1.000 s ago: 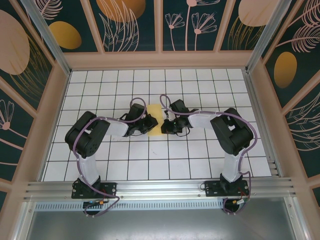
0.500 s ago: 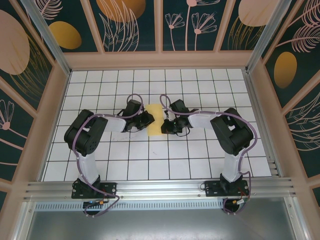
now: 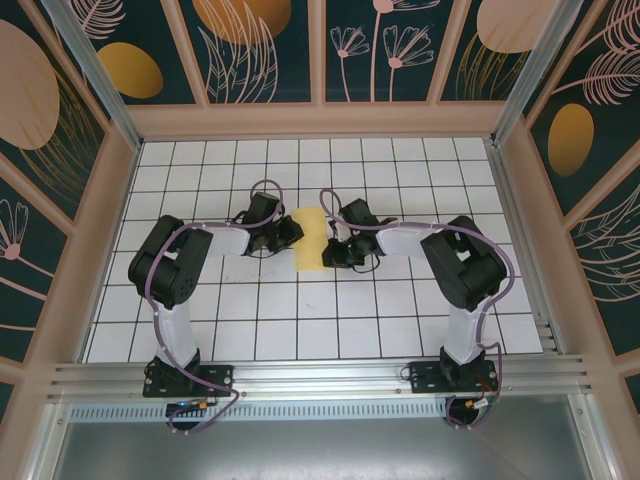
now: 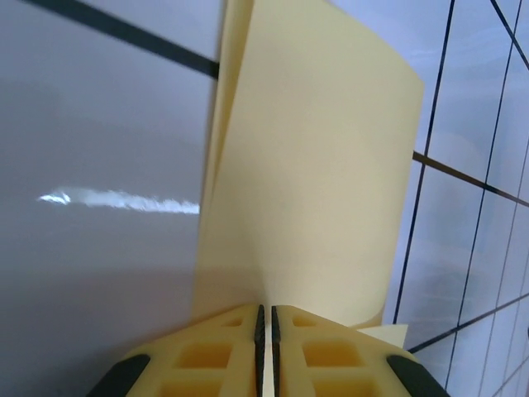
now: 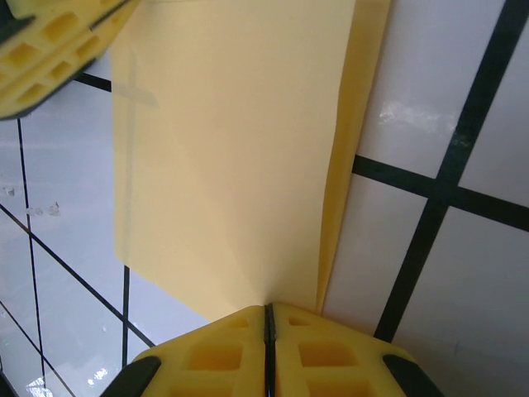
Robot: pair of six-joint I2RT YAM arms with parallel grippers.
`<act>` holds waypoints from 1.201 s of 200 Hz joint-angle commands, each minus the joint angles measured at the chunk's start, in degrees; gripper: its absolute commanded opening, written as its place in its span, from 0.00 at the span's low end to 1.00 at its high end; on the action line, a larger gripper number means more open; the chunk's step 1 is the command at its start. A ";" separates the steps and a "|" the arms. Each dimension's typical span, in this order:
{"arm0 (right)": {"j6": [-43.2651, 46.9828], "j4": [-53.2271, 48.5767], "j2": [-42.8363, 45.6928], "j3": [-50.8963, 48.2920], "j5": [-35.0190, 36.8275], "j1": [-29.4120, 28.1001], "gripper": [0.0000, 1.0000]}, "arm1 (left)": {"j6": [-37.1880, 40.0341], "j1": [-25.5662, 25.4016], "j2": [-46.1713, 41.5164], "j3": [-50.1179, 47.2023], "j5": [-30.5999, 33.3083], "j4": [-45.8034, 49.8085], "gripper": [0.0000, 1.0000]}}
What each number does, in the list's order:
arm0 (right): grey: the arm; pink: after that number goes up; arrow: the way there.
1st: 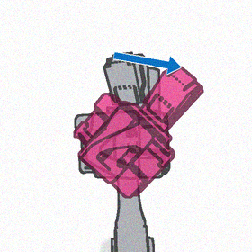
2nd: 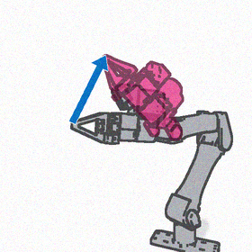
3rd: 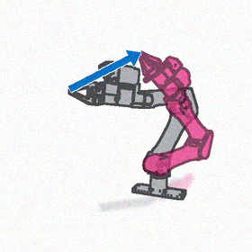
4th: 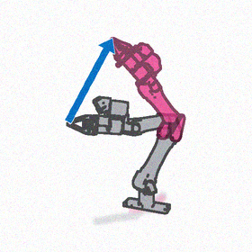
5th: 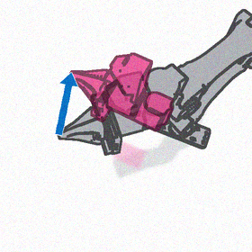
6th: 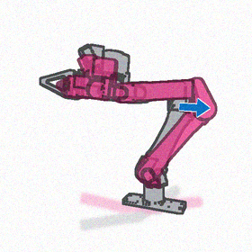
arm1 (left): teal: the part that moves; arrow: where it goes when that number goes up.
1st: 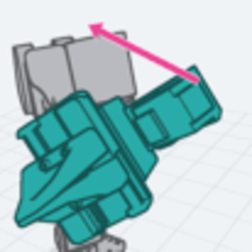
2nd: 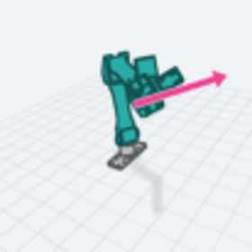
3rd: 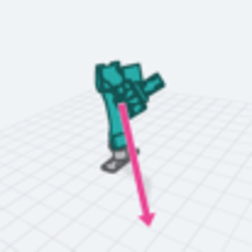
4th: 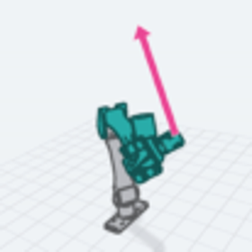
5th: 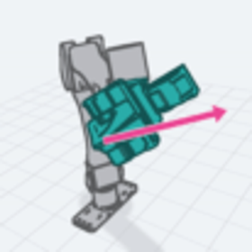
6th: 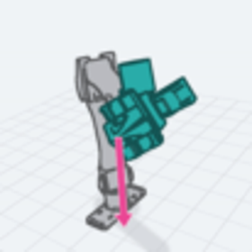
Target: Fold a paper plane with a square sheet of paper (pick it up from the middle)
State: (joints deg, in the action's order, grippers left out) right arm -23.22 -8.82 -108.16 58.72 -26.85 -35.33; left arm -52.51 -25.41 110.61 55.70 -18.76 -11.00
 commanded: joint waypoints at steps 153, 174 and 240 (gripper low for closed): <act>-1.47 -3.94 1.77 -0.30 0.46 2.17 0.09 | -0.78 -4.54 -7.28 -4.49 -1.62 -7.67 0.14; -1.58 -3.75 1.88 0.08 0.01 2.23 0.09 | -0.85 -4.69 -4.13 -2.81 -2.30 -7.90 0.13; -1.39 -1.85 4.12 1.40 -3.42 2.28 0.10 | 1.18 -4.74 0.63 1.17 1.04 -2.85 0.11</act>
State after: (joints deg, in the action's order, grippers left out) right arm -24.34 -9.93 -107.39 58.76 -28.14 -33.41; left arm -52.56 -30.33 110.15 54.46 -19.92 -15.88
